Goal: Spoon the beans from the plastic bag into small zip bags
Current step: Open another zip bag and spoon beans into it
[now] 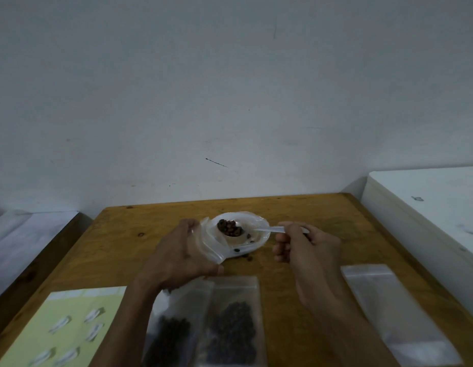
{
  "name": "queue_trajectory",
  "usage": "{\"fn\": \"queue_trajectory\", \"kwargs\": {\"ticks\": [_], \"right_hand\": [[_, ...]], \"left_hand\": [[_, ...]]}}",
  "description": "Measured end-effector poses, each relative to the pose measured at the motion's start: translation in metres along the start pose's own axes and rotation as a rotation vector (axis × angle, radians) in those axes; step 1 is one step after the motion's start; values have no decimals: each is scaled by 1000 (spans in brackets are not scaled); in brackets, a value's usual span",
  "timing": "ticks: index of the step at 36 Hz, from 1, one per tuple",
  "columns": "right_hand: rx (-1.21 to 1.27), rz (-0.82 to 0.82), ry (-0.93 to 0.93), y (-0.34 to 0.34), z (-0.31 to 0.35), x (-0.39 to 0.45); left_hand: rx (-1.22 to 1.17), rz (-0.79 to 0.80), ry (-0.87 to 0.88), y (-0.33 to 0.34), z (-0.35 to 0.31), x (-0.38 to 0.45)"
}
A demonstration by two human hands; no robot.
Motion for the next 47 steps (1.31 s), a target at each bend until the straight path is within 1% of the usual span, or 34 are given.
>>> {"fn": "queue_trajectory", "kwargs": {"ticks": [2, 4, 7, 9, 12, 14, 16, 20, 26, 30, 34, 39, 42, 45, 47], "right_hand": [[-61, 45, -53, 8, 3, -6], [-174, 89, -146, 15, 3, -11], [-427, 161, -383, 23, -4, -17], [-543, 214, -549, 27, -6, -22], [-541, 250, -715, 26, -5, -25], [-486, 198, -767, 21, -2, -26], [-414, 126, -752, 15, 2, -26], [-283, 36, -595, 1, 6, -20], [-174, -77, -440, -17, -3, -6], [-167, -157, -367, -28, -14, 3], [-237, -234, -314, -41, -26, 16], [-280, -266, -246, -49, -36, 27], [-276, -270, -265, -48, -39, 24], [-251, -268, -344, -41, -41, 14], [-268, -224, -413, -36, -42, 6]], "left_hand": [[-19, -6, 12, -1, -1, -1], [-36, -13, 14, -2, -2, -2], [-72, -25, 10, -4, -2, -3], [-62, -43, 24, -4, -2, -4], [-62, -90, 43, -6, 0, -6], [-83, -111, 40, -8, 1, -7], [-114, -125, 38, -11, 0, -8], [-129, -171, 31, -12, -3, -6], [-147, -207, 44, -9, -9, -4], [-177, -242, 64, -5, -13, -6], [-214, -284, 77, -1, -13, -5], [-243, -326, 98, 1, -11, -4], [-266, -351, 98, 2, -9, -5], [-282, -366, 91, 2, -5, -5], [-291, -369, 81, 2, -3, -5]]}}
Point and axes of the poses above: each hand's wrist, its own x-axis towards the middle knuckle, its own y-axis out of the palm, z = x × y, the point moved 1 cm from there along x, towards the middle knuckle, and after that the axes turned 1 degree about x, right-handed, at the moved point
